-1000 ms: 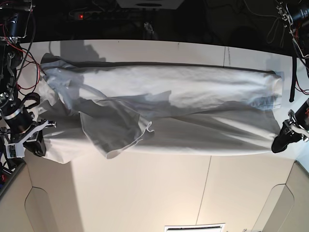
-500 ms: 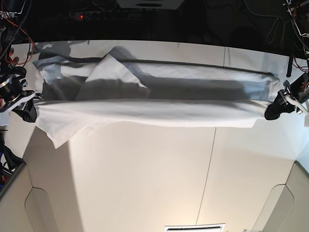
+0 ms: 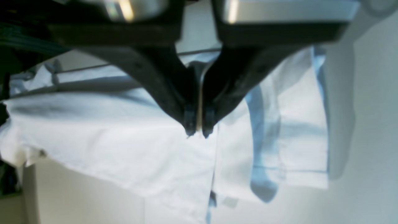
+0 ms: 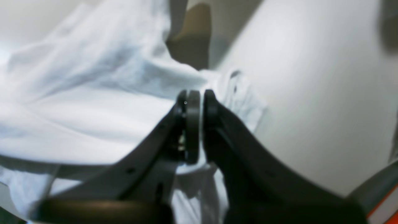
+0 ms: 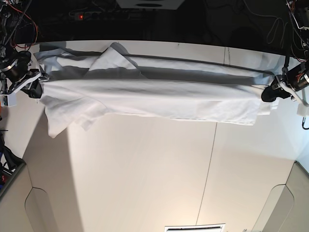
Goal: Layout the t-shirt on the table in an organized manner, then fold the t-shirt properly
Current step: 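Lift the shirt edge with both grippers and fold it over lengthwise, then tuck the loose fabric at the right gripper's end inward with the right gripper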
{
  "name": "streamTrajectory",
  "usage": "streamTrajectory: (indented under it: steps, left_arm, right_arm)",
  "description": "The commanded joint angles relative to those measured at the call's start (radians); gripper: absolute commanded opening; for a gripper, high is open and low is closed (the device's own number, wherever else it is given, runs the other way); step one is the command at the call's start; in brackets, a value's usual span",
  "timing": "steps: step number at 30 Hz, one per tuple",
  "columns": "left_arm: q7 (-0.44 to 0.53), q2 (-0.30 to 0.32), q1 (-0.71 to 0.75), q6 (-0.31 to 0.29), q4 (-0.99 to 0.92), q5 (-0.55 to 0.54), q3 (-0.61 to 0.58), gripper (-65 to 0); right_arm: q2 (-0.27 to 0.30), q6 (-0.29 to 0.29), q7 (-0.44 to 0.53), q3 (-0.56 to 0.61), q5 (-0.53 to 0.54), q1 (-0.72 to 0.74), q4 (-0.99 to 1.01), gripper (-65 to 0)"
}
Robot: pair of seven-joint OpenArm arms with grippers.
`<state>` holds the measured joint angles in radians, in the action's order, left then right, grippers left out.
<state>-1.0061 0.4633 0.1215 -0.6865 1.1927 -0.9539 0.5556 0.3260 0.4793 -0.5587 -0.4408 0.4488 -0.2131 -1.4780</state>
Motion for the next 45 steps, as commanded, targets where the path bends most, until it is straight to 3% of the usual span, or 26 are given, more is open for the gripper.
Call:
streamTrajectory:
  steps: [1, 8, 15, 17, 18, 19, 21, 23, 28, 33, 41, 45]
  left_arm:
    - [0.022, 0.013, -0.004, -0.012, 0.016, 0.006, 0.008, -65.0]
    - [0.152, -0.05, -0.005, -0.012, 0.016, 0.188, 0.006, -65.0]
    - [0.206, -0.05, -0.008, -0.012, 0.016, 0.187, 0.006, -65.0]
    - [0.21, -0.05, -0.008, -0.012, 0.016, 0.172, 0.006, -57.3]
    - [0.209, -0.05, -0.008, -0.012, 0.016, 0.161, 0.006, -53.2]
    - [0.209, -0.05, -0.008, -0.012, 0.016, 0.152, 0.006, -50.7]
    - [0.209, -0.05, -0.008, -0.012, 0.016, 0.132, 0.007, -49.7]
    - [0.21, -0.049, -0.008, -0.012, 0.017, 0.097, 0.007, -49.7]
    - [0.209, -0.047, -0.008, -0.012, 0.038, 0.052, 0.01, -49.6]
    - [0.209, -0.048, -0.008, -0.012, 0.102, 0.052, 0.01, -37.5]
    - [0.21, -0.048, -0.008, -0.012, 0.176, 0.052, 0.01, -37.3]
    - [0.224, -0.048, -0.008, -0.012, 0.176, 0.051, 0.01, -37.3]
  right_arm:
    - [0.006, -0.005, 0.014, -0.01, -0.001, 0.007, 0.005, -65.0]
    - [-0.01, -0.005, 0.042, -0.01, 0.004, 0.025, 0.156, -65.0]
    - [-0.01, -0.004, 0.053, -0.01, 0.005, 0.053, 0.159, -65.0]
    - [-0.01, -0.004, 0.043, -0.01, 0.005, 0.067, 0.159, -65.0]
    - [-0.01, -0.004, 0.039, -0.01, 0.004, 0.072, 0.159, -63.8]
    - [-0.01, -0.003, 0.039, -0.01, 0.006, 0.074, 0.159, -57.3]
    - [-0.01, -0.003, 0.039, -0.01, 0.018, 0.074, 0.158, -47.9]
    - [-0.01, -0.003, 0.038, -0.01, 0.019, 0.074, 0.158, -44.5]
    - [-0.01, -0.003, 0.003, -0.015, 0.019, 0.074, 0.121, -44.1]
    - [-0.01, -0.003, -0.031, -0.052, 0.019, 0.074, -0.018, -44.1]
    - [-0.01, -0.003, -0.014, -0.083, 0.02, 0.078, -0.221, -44.1]
    - [-0.011, -0.005, -0.007, -0.079, 0.019, 0.127, -0.193, -33.2]
